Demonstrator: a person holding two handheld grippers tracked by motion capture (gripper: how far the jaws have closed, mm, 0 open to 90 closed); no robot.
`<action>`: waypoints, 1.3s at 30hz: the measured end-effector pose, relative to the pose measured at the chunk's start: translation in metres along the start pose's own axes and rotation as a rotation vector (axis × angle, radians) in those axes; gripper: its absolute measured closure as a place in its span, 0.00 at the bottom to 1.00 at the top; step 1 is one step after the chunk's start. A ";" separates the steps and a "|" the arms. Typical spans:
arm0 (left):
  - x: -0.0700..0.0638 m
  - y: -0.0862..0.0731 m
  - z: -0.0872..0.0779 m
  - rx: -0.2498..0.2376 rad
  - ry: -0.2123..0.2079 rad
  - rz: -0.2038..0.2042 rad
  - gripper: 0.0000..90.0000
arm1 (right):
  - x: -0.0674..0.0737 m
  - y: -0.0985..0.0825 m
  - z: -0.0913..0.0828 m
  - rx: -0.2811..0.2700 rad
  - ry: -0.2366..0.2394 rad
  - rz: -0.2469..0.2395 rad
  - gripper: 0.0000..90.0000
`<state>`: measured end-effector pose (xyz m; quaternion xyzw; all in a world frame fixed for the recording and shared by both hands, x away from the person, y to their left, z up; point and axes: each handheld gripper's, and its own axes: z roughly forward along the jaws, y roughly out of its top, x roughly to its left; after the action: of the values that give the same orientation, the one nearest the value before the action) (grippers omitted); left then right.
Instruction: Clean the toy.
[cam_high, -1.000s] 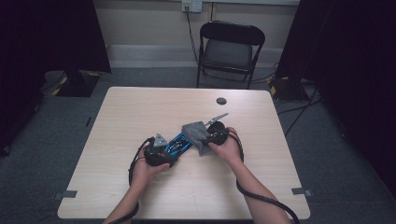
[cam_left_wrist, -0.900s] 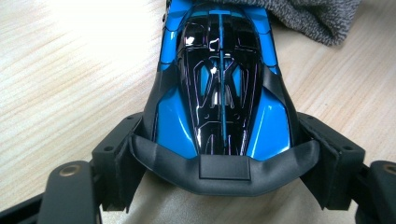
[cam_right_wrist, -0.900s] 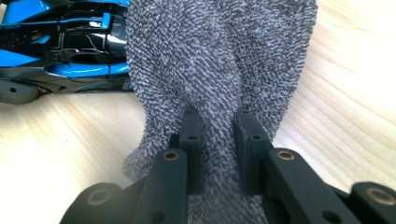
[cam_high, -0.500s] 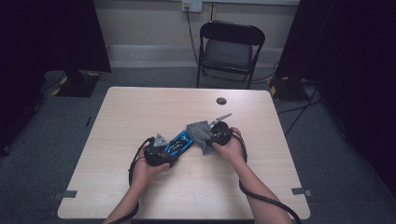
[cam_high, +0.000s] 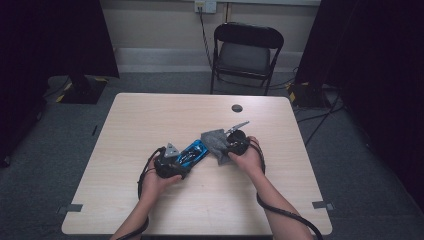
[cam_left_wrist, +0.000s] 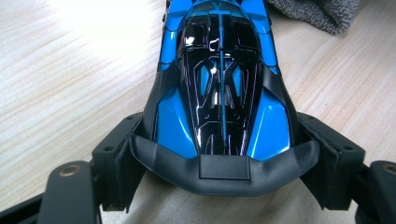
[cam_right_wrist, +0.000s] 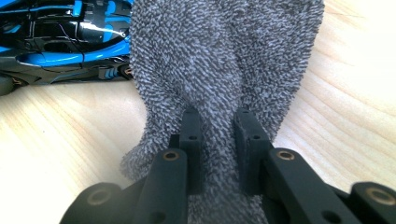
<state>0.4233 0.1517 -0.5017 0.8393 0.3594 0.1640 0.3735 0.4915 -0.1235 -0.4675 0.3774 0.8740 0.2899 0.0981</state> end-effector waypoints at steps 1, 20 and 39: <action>0.000 0.000 0.000 0.000 0.000 0.000 0.27 | 0.000 0.000 0.000 0.001 -0.001 0.000 0.84; 0.000 0.000 0.000 0.000 0.000 -0.001 0.27 | -0.011 -0.011 -0.027 -0.048 -0.018 0.000 0.84; 0.000 0.000 0.000 0.000 0.000 0.000 0.27 | 0.051 0.005 -0.041 -0.126 0.104 -0.168 0.84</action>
<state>0.4234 0.1518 -0.5016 0.8395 0.3592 0.1639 0.3733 0.4432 -0.1022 -0.4286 0.2805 0.8865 0.3542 0.0999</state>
